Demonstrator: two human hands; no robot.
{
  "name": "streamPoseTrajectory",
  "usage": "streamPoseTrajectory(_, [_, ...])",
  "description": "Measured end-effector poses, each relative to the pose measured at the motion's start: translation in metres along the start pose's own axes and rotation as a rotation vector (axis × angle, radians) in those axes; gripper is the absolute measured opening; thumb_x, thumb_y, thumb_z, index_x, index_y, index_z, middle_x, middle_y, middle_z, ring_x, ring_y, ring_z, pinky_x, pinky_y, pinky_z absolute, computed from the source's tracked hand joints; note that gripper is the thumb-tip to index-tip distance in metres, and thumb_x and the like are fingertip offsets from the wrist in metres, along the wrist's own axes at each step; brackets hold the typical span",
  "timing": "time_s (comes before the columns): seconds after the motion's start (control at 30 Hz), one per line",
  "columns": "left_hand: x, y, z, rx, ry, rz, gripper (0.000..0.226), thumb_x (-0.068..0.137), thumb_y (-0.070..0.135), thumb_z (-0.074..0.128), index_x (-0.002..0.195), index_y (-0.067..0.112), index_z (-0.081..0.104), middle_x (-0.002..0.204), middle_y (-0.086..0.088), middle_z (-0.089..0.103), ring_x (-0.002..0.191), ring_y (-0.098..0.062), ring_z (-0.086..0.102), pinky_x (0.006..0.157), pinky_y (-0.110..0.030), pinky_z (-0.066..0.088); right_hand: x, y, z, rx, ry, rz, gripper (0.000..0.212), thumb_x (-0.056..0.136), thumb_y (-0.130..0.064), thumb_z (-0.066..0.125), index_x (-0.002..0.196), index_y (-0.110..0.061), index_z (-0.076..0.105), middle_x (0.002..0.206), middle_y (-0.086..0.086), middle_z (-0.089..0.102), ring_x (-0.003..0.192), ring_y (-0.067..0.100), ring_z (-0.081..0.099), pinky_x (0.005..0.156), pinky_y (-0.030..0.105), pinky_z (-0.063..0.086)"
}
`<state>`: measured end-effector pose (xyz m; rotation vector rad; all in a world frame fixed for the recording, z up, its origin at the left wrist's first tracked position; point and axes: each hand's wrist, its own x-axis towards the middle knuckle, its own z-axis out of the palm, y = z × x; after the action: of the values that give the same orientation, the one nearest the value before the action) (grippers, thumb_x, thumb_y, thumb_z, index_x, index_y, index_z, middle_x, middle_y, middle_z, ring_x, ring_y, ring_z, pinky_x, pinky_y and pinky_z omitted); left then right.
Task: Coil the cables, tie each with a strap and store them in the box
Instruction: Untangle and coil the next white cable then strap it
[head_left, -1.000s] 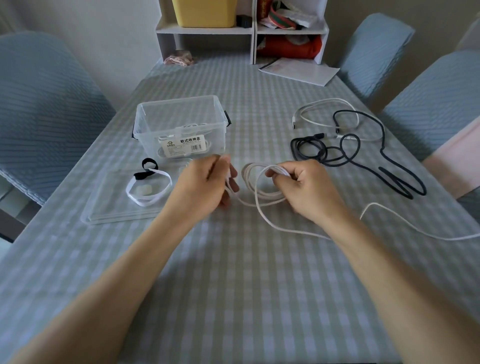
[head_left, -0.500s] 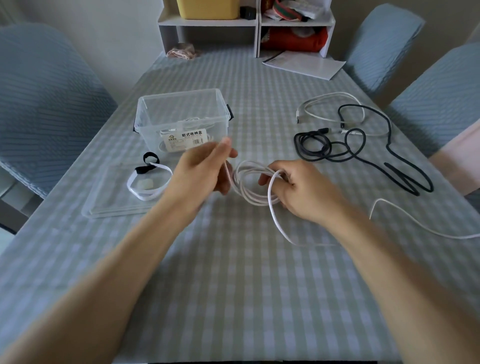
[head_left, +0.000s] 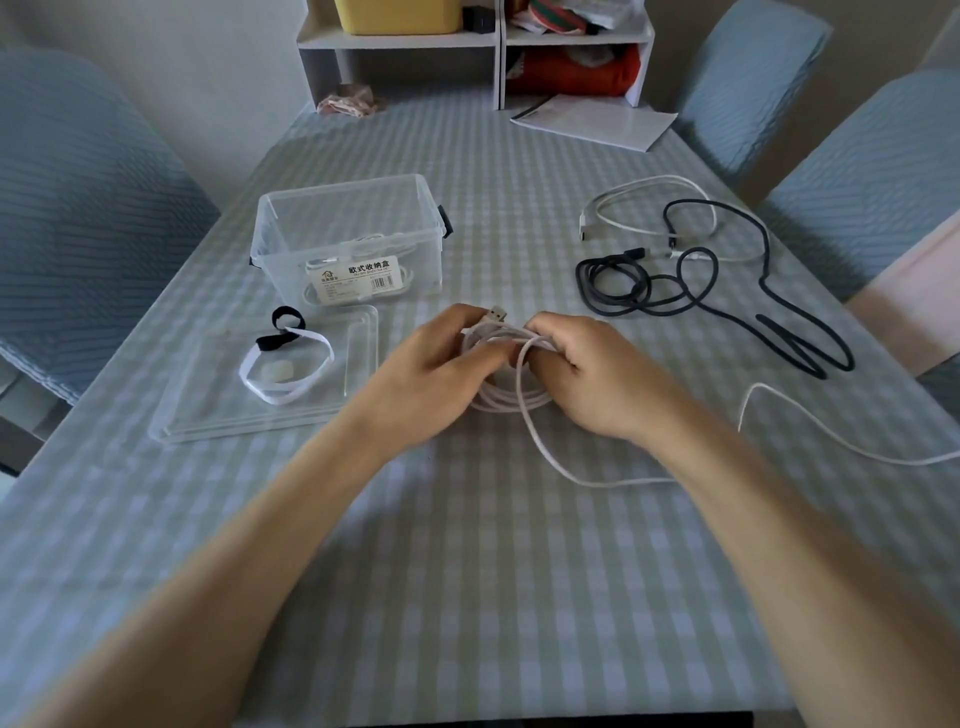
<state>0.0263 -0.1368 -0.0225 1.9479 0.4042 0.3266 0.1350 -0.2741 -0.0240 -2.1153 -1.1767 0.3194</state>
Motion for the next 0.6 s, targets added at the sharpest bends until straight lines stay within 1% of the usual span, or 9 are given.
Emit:
streamPoseTrajectory(0.1, [-0.003, -0.001, -0.002, 0.012, -0.040, -0.002, 0.049, 0.078, 0.059, 0.067, 0.112, 0.024, 0.061, 0.084, 0.012, 0.071, 0.081, -0.003, 0.068, 0.074, -0.026, 0.052, 0.000, 0.000, 0.002, -0.056, -0.012, 0.024, 0.019, 0.100, -0.020, 0.046, 0.084, -0.015, 0.055, 0.078, 0.004, 0.063, 0.070, 0.025, 0.061, 0.061, 0.043, 0.046])
streamPoseTrajectory(0.13, [-0.003, -0.002, -0.002, 0.069, -0.028, -0.002, 0.049, 0.076, 0.057, 0.069, 0.112, 0.024, 0.060, 0.088, 0.008, 0.072, 0.084, -0.008, 0.069, 0.075, -0.031, 0.055, 0.000, -0.001, 0.003, -0.074, -0.005, 0.016, 0.019, 0.099, -0.019, 0.046, 0.083, -0.014, 0.054, 0.077, 0.004, 0.063, 0.070, 0.026, 0.060, 0.061, 0.044, 0.047])
streamPoseTrajectory(0.2, [-0.001, 0.001, 0.001, 0.177, -0.008, 0.006, 0.037, 0.079, 0.035, 0.074, 0.111, 0.023, 0.060, 0.087, 0.004, 0.071, 0.082, -0.011, 0.068, 0.078, -0.036, 0.056, 0.001, -0.002, 0.003, -0.093, 0.009, 0.008, 0.018, 0.097, -0.016, 0.046, 0.082, -0.013, 0.056, 0.076, 0.003, 0.063, 0.070, 0.024, 0.060, 0.061, 0.043, 0.046])
streamPoseTrajectory(0.27, [-0.001, 0.002, 0.001, 0.280, 0.024, 0.031, 0.027, 0.080, 0.020, 0.070, 0.105, 0.023, 0.062, 0.082, 0.007, 0.069, 0.076, -0.008, 0.065, 0.073, -0.029, 0.053, 0.001, -0.002, 0.001, -0.083, 0.006, 0.008, 0.019, 0.096, -0.016, 0.047, 0.080, -0.015, 0.057, 0.073, 0.001, 0.062, 0.068, 0.021, 0.059, 0.060, 0.041, 0.045])
streamPoseTrajectory(0.37, [-0.005, 0.001, 0.003, 0.472, 0.154, 0.112, 0.020, 0.078, 0.020, 0.062, 0.098, 0.021, 0.062, 0.076, 0.011, 0.065, 0.070, -0.009, 0.060, 0.062, -0.014, 0.044, 0.001, -0.003, 0.002, -0.080, -0.037, 0.014, 0.019, 0.095, -0.016, 0.048, 0.087, -0.014, 0.065, 0.077, 0.001, 0.066, 0.072, 0.019, 0.062, 0.065, 0.043, 0.051])
streamPoseTrajectory(0.43, [-0.006, -0.002, 0.006, 0.529, 0.228, 0.175, 0.034, 0.076, 0.026, 0.052, 0.105, 0.017, 0.066, 0.078, 0.006, 0.066, 0.074, -0.016, 0.060, 0.061, -0.017, 0.041, 0.000, -0.004, 0.003, -0.097, -0.059, 0.013, 0.020, 0.095, -0.015, 0.047, 0.092, -0.016, 0.067, 0.082, -0.001, 0.067, 0.076, 0.018, 0.064, 0.069, 0.043, 0.053])
streamPoseTrajectory(0.47, [-0.005, -0.003, 0.008, 0.536, 0.250, 0.187, 0.038, 0.076, 0.027, 0.048, 0.106, 0.014, 0.066, 0.079, 0.003, 0.067, 0.075, -0.020, 0.060, 0.062, -0.023, 0.041, 0.000, -0.004, 0.003, -0.104, -0.065, 0.008, 0.021, 0.094, -0.014, 0.047, 0.093, -0.018, 0.067, 0.083, -0.002, 0.068, 0.078, 0.017, 0.065, 0.071, 0.042, 0.054])
streamPoseTrajectory(0.53, [-0.004, -0.005, 0.010, 0.539, 0.277, 0.169, 0.027, 0.082, 0.021, 0.049, 0.103, 0.012, 0.062, 0.074, 0.001, 0.063, 0.071, -0.024, 0.056, 0.059, -0.028, 0.034, 0.000, -0.003, 0.004, -0.105, -0.066, -0.009, 0.022, 0.095, -0.013, 0.046, 0.094, -0.020, 0.067, 0.086, -0.002, 0.068, 0.079, 0.016, 0.065, 0.071, 0.041, 0.054])
streamPoseTrajectory(0.6, [-0.003, -0.005, 0.010, 0.526, 0.300, 0.116, 0.013, 0.085, 0.016, 0.053, 0.097, 0.011, 0.058, 0.070, 0.005, 0.056, 0.066, -0.021, 0.050, 0.055, -0.026, 0.027, -0.002, -0.003, 0.005, -0.089, -0.044, -0.039, 0.022, 0.095, -0.011, 0.046, 0.097, -0.020, 0.067, 0.080, -0.004, 0.067, 0.070, 0.011, 0.063, 0.063, 0.032, 0.051])
